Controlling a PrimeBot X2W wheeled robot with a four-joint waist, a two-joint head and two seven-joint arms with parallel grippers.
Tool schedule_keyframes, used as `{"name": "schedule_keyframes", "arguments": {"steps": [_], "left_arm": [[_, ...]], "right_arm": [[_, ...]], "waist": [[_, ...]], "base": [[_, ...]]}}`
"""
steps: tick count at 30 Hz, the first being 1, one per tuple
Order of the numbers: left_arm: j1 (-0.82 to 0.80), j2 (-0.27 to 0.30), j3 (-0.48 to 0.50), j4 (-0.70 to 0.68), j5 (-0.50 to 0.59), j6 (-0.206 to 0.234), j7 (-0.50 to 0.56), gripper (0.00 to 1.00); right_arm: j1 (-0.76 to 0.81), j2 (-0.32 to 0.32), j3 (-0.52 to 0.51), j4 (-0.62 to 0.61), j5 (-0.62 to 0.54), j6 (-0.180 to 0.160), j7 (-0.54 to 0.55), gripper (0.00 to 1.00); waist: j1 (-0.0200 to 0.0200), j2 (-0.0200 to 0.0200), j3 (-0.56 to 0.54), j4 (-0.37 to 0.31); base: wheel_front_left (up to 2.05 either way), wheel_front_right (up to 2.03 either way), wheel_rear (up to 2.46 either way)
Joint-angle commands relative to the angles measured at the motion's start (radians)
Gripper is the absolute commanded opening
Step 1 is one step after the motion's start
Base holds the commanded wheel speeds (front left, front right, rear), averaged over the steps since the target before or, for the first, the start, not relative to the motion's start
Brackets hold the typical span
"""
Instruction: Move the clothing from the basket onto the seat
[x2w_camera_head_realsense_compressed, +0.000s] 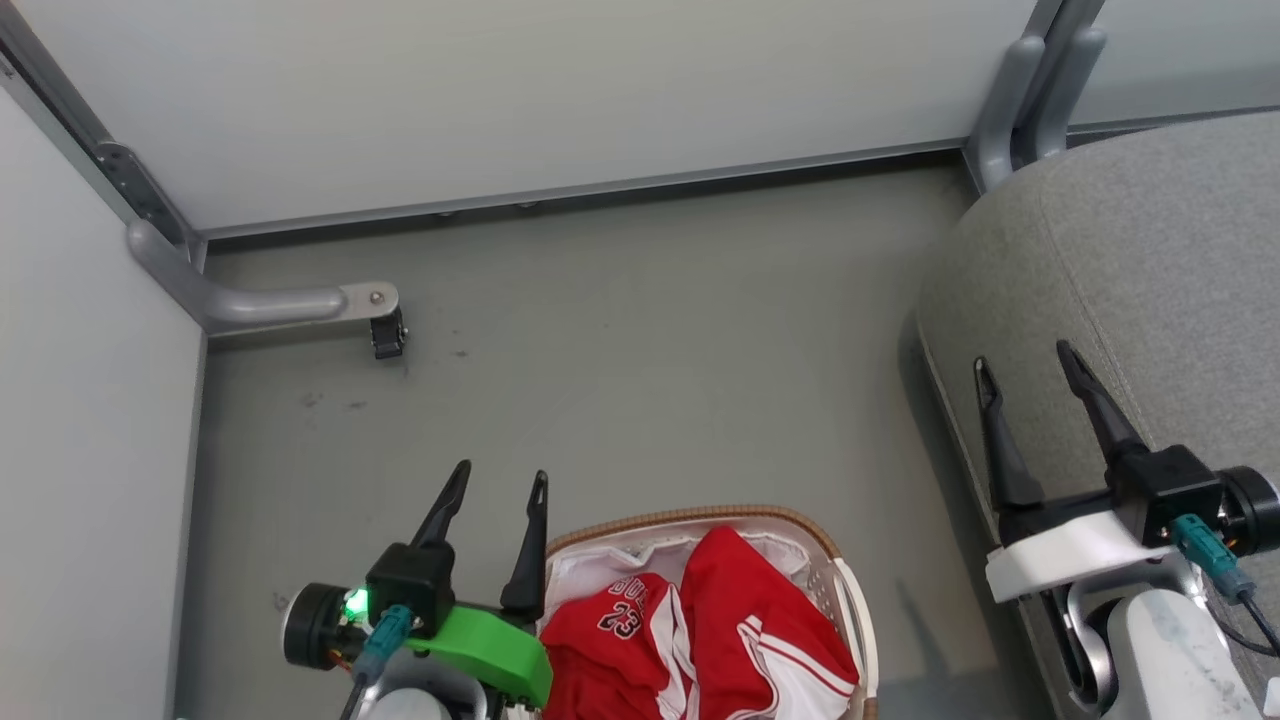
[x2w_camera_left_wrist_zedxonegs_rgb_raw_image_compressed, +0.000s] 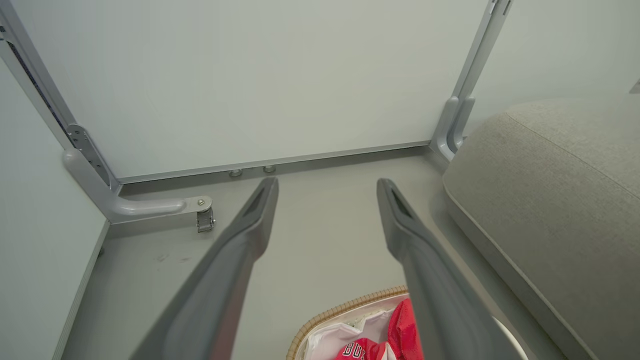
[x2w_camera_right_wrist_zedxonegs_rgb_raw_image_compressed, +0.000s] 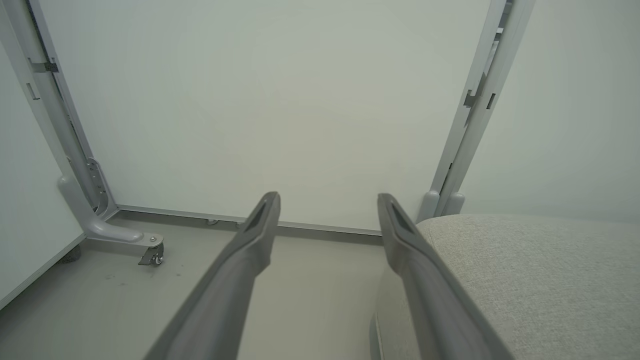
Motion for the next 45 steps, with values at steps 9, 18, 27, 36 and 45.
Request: {"name": "schedule_keyframes", "arguments": {"steps": [9, 18, 27, 36, 45], "left_arm": [[-0.201, 0.006, -0.132, 0.123, 0.066, -0.029, -0.001, 1.00], [-0.373, 0.006, -0.250, 0.329, 0.143, -0.062, 0.000, 1.00], [-0.502, 0.007, -0.355, 0.533, 0.170, -0.082, 0.000, 1.00], [-0.596, 0.020, -0.322, 0.657, 0.147, -0.016, 0.000, 1.00], [-0.634, 0.029, -0.317, 0.721, 0.137, -0.003, 0.000, 1.00]], "right_arm": [[-0.143, -0.004, -0.062, -0.052, 0.007, 0.000, -0.005, 1.00], [-0.251, -0.003, -0.064, -0.089, 0.049, 0.000, -0.005, 1.00], [-0.324, -0.003, -0.059, -0.094, 0.126, 0.000, -0.005, 1.00], [-0.345, -0.003, -0.018, -0.091, 0.199, 0.000, -0.005, 1.00], [-0.342, -0.003, 0.008, -0.089, 0.230, 0.000, -0.005, 1.00]], "waist": [[0.0000, 0.0000, 0.304, -0.096], [0.0000, 0.0000, 0.507, -0.190], [0.0000, 0.0000, 0.648, -0.266], [0.0000, 0.0000, 0.739, -0.330], [0.0000, 0.0000, 0.758, -0.359]], "base": [[0.00, 0.00, 0.00], [0.00, 0.00, 0.00], [0.00, 0.00, 0.00], [0.00, 0.00, 0.00], [0.00, 0.00, 0.00]]}}
